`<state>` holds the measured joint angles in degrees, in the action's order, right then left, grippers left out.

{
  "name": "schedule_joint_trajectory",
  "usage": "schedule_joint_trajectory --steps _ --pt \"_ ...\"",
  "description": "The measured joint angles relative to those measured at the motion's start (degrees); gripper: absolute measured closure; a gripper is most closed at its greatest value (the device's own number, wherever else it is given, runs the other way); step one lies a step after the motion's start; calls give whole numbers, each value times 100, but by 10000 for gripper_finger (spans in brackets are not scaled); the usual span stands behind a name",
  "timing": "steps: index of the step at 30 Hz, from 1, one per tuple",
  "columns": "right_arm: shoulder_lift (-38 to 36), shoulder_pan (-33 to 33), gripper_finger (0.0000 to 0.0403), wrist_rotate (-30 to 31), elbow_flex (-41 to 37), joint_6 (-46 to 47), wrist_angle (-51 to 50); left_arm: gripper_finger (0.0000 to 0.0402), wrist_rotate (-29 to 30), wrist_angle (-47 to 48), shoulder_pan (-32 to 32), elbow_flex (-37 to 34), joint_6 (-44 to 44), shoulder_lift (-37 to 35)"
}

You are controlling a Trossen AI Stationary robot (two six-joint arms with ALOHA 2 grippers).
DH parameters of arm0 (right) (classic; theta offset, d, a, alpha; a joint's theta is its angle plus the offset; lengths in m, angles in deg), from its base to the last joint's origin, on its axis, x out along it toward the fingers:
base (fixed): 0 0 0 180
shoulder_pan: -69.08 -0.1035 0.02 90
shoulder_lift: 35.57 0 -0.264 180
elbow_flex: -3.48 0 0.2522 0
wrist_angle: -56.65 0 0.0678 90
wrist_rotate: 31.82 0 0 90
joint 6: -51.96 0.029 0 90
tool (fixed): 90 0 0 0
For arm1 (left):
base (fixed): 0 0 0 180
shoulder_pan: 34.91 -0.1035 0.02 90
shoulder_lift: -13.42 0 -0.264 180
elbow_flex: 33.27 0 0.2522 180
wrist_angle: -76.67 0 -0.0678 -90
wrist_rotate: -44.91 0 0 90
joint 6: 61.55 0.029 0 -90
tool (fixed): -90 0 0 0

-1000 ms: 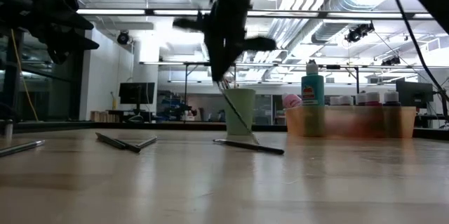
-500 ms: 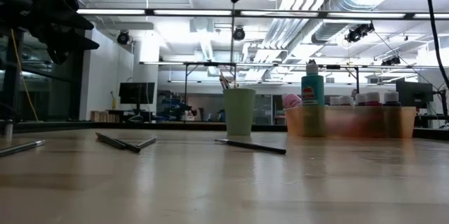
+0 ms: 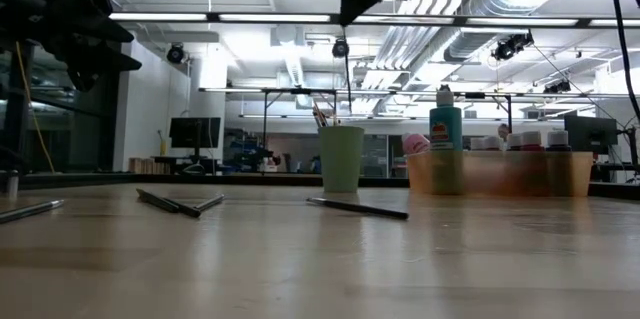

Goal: Pick & Place Paint Supplies
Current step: Put the right gold paintbrush into the green cup, then put the silver paintbrush into the green cup

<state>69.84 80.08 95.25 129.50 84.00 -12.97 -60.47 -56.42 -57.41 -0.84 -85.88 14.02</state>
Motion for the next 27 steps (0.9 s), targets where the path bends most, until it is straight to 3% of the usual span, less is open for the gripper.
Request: schedule_joint_trajectory --steps 8,22,27 --pt "2 162 400 -740 -942 -53 806 187 0 0 0 -1 1 0" --pt "9 300 399 -1074 -1570 173 1078 187 -2 2 0 -2 0 0" --pt "7 291 360 -1173 -1568 303 1118 187 -4 0 0 -1 0 2"
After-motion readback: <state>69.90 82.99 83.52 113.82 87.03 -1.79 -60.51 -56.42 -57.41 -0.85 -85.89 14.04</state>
